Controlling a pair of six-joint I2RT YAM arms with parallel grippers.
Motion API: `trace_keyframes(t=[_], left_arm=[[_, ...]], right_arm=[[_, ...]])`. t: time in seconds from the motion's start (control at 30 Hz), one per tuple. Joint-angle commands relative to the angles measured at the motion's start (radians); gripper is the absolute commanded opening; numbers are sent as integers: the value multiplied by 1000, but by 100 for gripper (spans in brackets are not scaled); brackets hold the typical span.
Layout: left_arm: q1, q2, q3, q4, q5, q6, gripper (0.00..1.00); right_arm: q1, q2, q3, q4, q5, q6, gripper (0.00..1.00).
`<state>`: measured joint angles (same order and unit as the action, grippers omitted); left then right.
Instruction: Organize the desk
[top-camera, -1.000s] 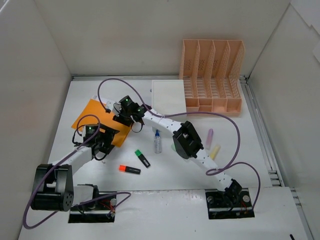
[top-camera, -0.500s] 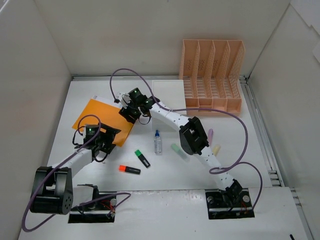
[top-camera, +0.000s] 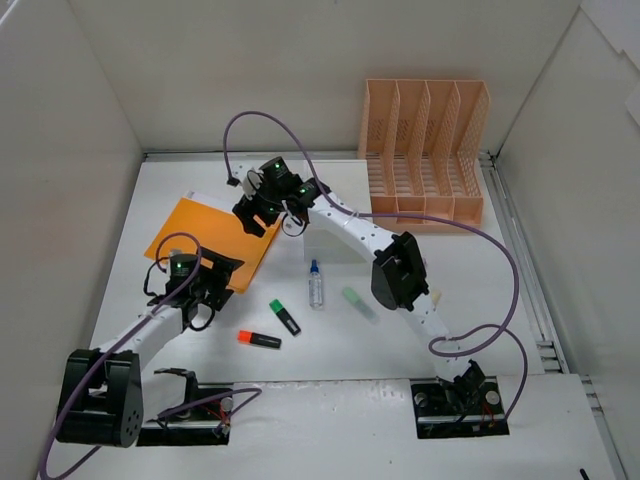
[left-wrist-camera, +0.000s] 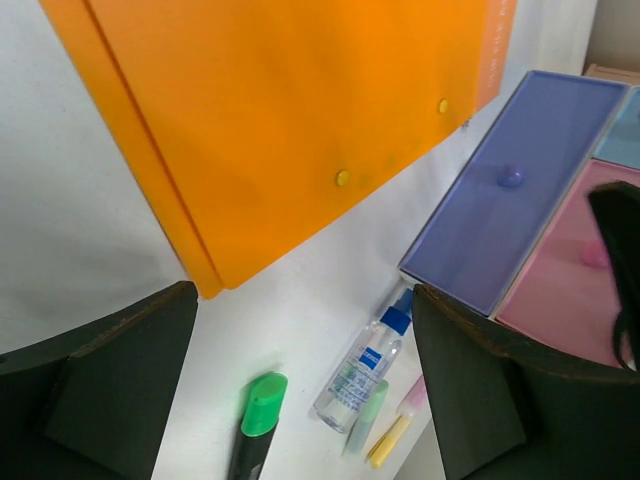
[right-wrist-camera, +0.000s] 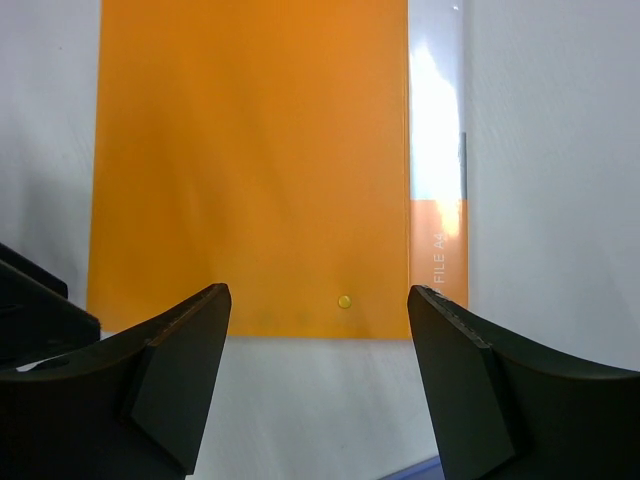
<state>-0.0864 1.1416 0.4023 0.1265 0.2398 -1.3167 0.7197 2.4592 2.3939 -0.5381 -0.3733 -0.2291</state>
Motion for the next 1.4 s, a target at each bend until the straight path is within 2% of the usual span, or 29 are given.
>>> trace_keyframes(t=[0.0,0.33,0.63,1.0,1.37], left_arm=[[-15,23,15,70,10,14,84],[-15,102,18,183,12,33,84],[-15,103,15,183,13,33,84],[-15,6,-3,151,7,28,83],[-15,108,29,185,23,53,83]], right_arm=[[-3,-106,5,32,-36,20,69],[-16,-118,-33,30,-46,31,70],[-17,-124,-56,33,-50,30,71],[-11,-111,-87,33,-27,24,71],[-11,-83,-91,32,25,13,71]])
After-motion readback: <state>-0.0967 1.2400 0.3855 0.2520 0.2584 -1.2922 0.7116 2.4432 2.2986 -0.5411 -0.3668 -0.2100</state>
